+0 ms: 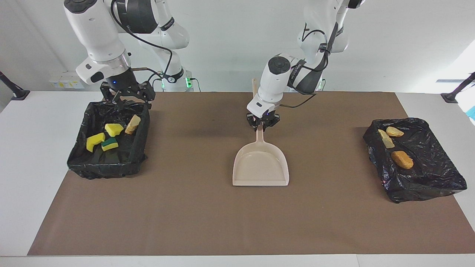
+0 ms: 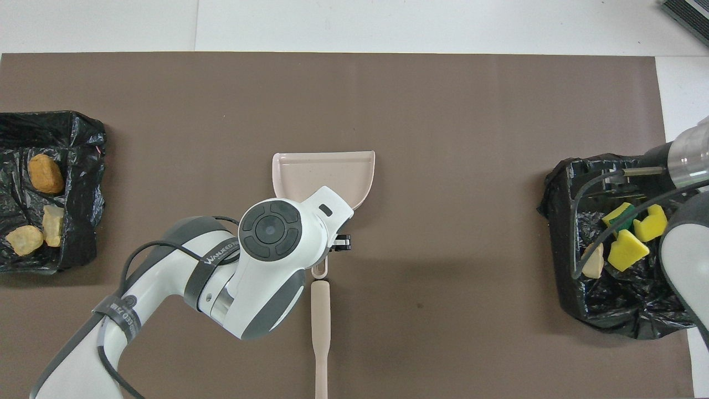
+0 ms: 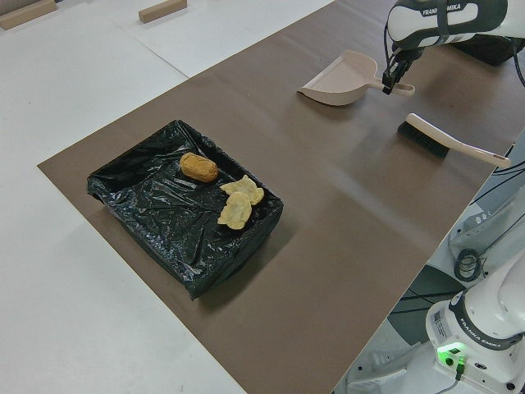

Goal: Sweep and dump trash in bin
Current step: 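Place the dustpan on the table with the left gripper and release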

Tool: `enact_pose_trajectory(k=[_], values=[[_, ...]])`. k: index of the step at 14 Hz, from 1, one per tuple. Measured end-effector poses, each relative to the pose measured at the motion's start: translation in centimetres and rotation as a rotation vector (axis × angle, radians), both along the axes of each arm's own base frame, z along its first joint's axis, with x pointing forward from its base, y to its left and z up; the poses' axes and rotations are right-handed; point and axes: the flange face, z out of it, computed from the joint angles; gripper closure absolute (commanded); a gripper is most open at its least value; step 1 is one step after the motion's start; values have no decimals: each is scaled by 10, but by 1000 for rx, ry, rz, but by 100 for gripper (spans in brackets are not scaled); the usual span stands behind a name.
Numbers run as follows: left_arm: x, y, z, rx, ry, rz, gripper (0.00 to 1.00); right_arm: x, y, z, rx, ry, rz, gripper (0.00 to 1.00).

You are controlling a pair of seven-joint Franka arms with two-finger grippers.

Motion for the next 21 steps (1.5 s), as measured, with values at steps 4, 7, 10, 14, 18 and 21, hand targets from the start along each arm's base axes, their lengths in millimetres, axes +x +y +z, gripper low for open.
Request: enact_pose_trajectory(k=[4, 7, 10, 14, 18, 21], values=[[0, 1, -4, -1, -2, 1, 100, 0, 0, 0, 0, 0, 0, 0], [-2, 2, -8, 2, 1, -3, 63, 0, 0, 0, 0, 0, 0, 0], [-4, 2, -11, 5, 4, -6, 23, 0, 0, 0, 0, 0, 0, 0], [-3, 3, -11, 8, 7, -1, 0, 0, 0, 0, 0, 0, 0, 0], [16, 42, 33, 43, -3, 54, 0, 0, 0, 0, 0, 0, 0, 0], [36, 104, 78, 90, -12, -10, 0, 0, 0, 0, 0, 0, 0, 0]])
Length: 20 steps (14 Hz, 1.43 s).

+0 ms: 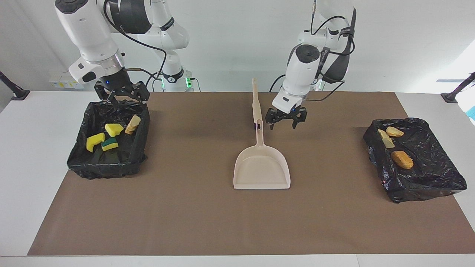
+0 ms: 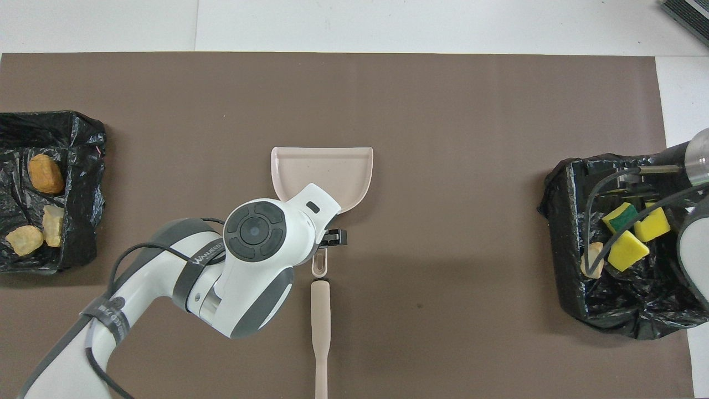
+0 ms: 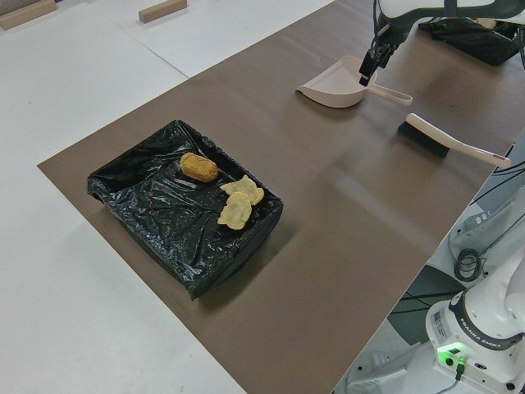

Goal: Sweep and dump trash in bin

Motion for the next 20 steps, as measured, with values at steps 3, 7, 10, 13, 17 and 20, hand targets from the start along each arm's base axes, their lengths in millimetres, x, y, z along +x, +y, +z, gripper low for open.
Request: enact_pose_trajectory(k=[3, 7, 10, 13, 17, 20], values=[[16, 61, 25, 33, 26, -86, 0, 0, 0, 0, 0, 0, 0, 0], [27, 95, 65, 41, 41, -106, 0, 0, 0, 0, 0, 0, 0, 0], [32, 117, 94, 40, 45, -97, 0, 0, 0, 0, 0, 0, 0, 0], [35, 144, 131, 37, 39, -79, 0, 0, 1, 0, 0, 0, 1, 0], [35, 197, 162, 30, 52, -74, 0, -4, 2, -1, 0, 25, 4, 0], [30, 220, 168, 21, 60, -89, 0, -5, -2, 0, 0, 34, -3, 0]])
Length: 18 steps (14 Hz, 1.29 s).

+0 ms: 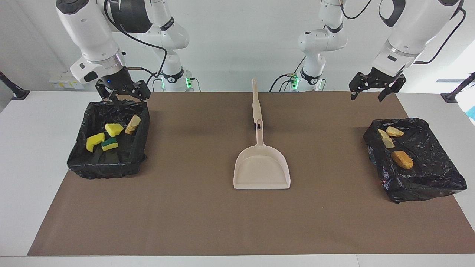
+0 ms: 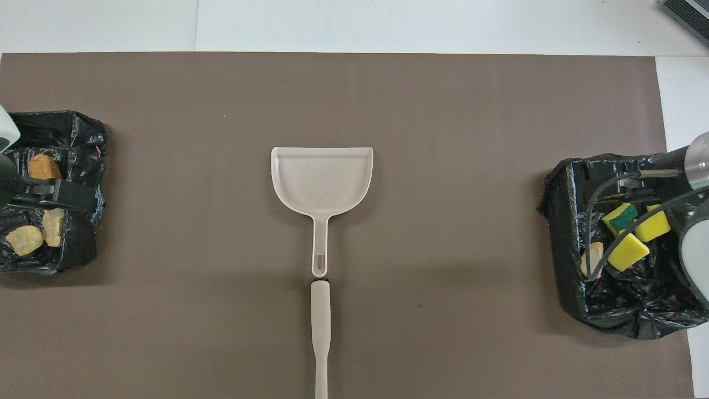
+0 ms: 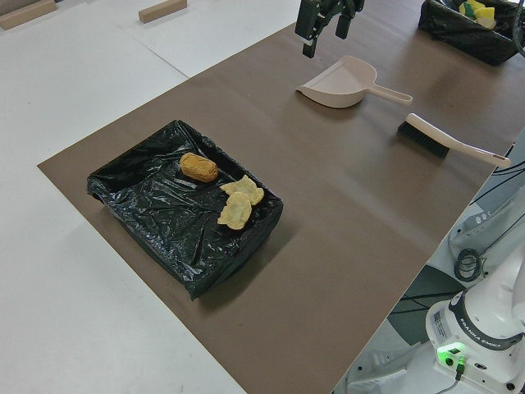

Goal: Sweep and dump trash in bin

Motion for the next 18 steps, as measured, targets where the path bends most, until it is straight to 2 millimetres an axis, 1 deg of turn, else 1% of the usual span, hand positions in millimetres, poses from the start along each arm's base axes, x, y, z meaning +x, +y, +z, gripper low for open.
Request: enact_pose_trajectory(k=[2, 3, 6, 8, 11, 14, 18], values=[[-5, -3, 2, 1, 8, -11, 0, -4, -3, 1, 0, 34, -5, 0], [-7, -6, 1, 1, 11, -16, 0, -5, -3, 5, 0, 44, -6, 0], [-10, -4, 3, 2, 15, -13, 0, -1, -3, 15, 0, 38, -6, 0], [-14, 3, 16, 1, -6, -1, 0, 1, -3, 14, 0, 38, -5, 0], [-22, 9, 28, -1, -17, 11, 0, 2, -2, 13, 0, 40, -4, 0], [-23, 5, 35, -15, -50, 10, 0, 2, -2, 13, 0, 39, -4, 0], [-21, -1, 37, -28, -66, 12, 0, 2, -2, 14, 0, 38, -4, 0]])
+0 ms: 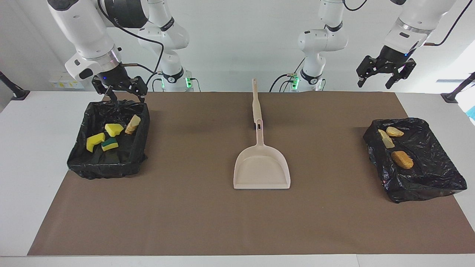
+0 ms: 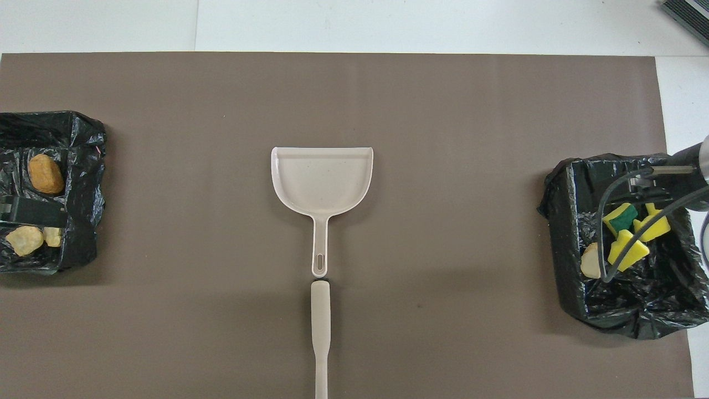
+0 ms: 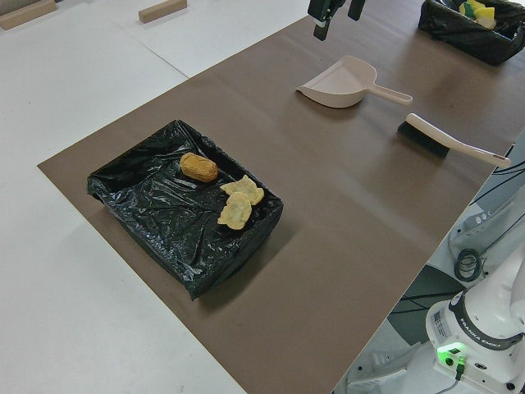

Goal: Sweep and dump trash in bin

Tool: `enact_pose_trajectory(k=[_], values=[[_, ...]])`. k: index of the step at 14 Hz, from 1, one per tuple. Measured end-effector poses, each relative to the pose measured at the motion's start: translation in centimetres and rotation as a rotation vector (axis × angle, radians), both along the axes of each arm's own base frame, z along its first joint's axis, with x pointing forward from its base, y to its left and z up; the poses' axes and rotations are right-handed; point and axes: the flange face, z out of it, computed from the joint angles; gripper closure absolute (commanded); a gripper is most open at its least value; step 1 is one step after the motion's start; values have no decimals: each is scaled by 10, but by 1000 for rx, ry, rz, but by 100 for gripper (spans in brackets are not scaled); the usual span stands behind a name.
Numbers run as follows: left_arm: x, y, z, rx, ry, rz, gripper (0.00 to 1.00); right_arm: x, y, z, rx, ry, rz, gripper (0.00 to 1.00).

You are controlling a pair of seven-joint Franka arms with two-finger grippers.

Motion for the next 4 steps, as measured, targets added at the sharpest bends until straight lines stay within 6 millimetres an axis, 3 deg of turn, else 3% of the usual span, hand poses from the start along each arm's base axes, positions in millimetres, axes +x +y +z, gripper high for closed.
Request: enact_pose_trajectory(k=[4], values=[[0, -3, 0, 0, 1, -4, 0, 0, 0, 0, 0, 0, 0, 0]])
